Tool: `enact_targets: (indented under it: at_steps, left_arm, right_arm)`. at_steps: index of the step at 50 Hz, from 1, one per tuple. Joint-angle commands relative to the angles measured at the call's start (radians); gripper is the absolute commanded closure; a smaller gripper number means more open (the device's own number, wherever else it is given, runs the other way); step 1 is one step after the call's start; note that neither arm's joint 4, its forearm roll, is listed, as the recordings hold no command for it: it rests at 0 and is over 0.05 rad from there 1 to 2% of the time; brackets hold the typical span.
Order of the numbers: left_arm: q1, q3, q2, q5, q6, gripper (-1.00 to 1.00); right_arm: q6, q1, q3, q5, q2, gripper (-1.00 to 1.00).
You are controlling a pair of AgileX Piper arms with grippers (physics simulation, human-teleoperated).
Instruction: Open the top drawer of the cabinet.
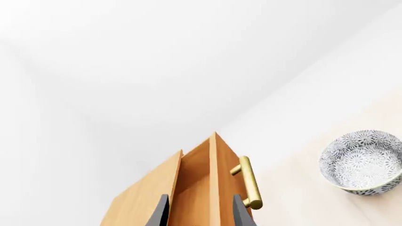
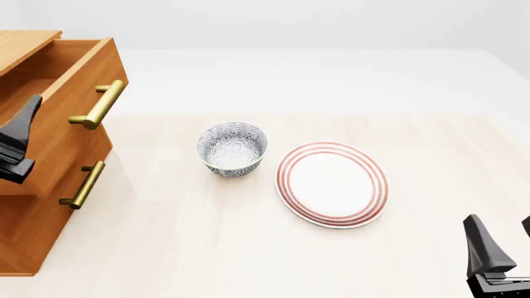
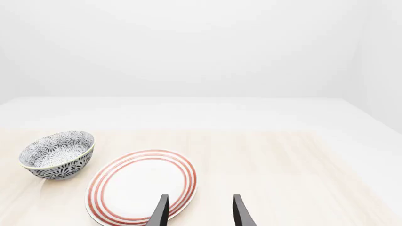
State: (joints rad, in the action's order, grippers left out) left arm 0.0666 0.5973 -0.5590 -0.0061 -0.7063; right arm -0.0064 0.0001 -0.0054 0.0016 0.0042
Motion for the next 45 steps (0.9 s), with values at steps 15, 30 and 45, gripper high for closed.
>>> enact_targets:
  at_steps: [15,30,45]
  left_arm:
    - [-0.013,0.200,-0.004,0.222,0.295,-1.00]
    - [-0.032,0.310,-0.048,0.383,0.434,-1.00]
    - [-0.061,0.467,-0.101,0.591,0.532,-1.00]
  right_arm:
    - [0.000,0.000,0.000,0.000,0.000,-1.00]
    - [0.000,0.000,0.000,0.000,0.000,-1.00]
    - [0.000,0.000,0.000,0.000,0.000,-1.00]
